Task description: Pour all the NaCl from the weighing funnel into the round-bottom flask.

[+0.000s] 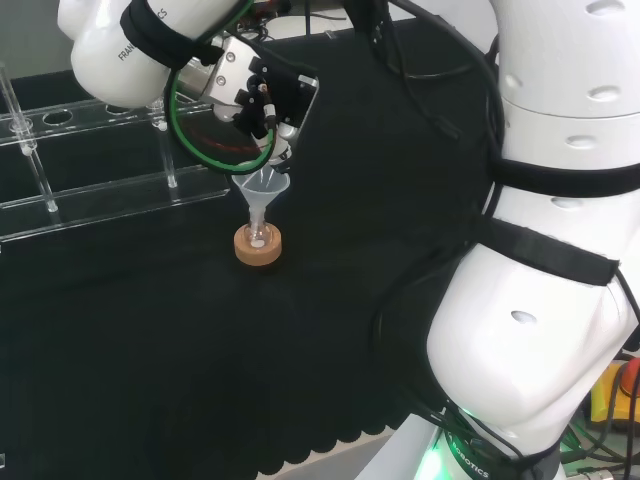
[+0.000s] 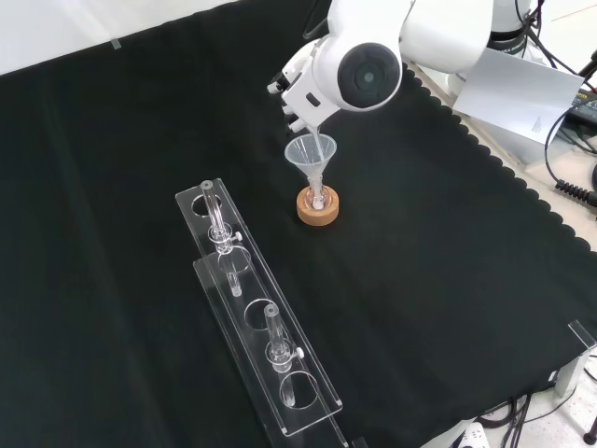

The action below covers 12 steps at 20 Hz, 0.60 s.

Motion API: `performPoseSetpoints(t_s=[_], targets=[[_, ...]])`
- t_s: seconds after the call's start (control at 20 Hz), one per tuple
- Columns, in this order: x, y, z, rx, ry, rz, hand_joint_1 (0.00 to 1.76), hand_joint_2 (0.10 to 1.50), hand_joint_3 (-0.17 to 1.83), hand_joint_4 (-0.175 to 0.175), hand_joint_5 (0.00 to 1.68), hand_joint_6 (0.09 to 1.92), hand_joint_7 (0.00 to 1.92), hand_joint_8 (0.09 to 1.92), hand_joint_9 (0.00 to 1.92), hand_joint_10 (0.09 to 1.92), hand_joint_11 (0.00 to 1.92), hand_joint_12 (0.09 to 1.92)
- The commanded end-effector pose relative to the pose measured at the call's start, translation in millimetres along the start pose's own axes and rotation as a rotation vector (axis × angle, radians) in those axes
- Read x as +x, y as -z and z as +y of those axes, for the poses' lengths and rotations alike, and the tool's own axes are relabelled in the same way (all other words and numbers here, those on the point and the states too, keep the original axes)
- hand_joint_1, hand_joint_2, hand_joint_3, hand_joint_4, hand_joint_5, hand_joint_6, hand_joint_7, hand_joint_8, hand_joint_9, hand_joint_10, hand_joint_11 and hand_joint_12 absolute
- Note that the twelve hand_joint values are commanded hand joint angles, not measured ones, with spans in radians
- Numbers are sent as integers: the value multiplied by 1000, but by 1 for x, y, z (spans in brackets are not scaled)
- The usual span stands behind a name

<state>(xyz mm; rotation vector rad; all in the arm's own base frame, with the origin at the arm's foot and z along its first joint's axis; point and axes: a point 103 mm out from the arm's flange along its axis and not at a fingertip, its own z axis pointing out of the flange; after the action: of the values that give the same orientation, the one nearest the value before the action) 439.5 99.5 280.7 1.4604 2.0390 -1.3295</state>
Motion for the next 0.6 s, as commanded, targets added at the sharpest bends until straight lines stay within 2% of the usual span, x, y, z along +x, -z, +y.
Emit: performPoseSetpoints(t_s=[0.05,0.4,0.6], targets=[[2,2,1,7,-4,-36,1131,766,507,68,1209,730,1265,423,1479,87,1227,752],[3,3,2,14,-5,-81,1131,763,512,69,1209,732,1265,422,1479,87,1227,751],[7,7,3,23,-6,-148,1131,762,515,70,1209,734,1265,421,1479,87,1227,751]])
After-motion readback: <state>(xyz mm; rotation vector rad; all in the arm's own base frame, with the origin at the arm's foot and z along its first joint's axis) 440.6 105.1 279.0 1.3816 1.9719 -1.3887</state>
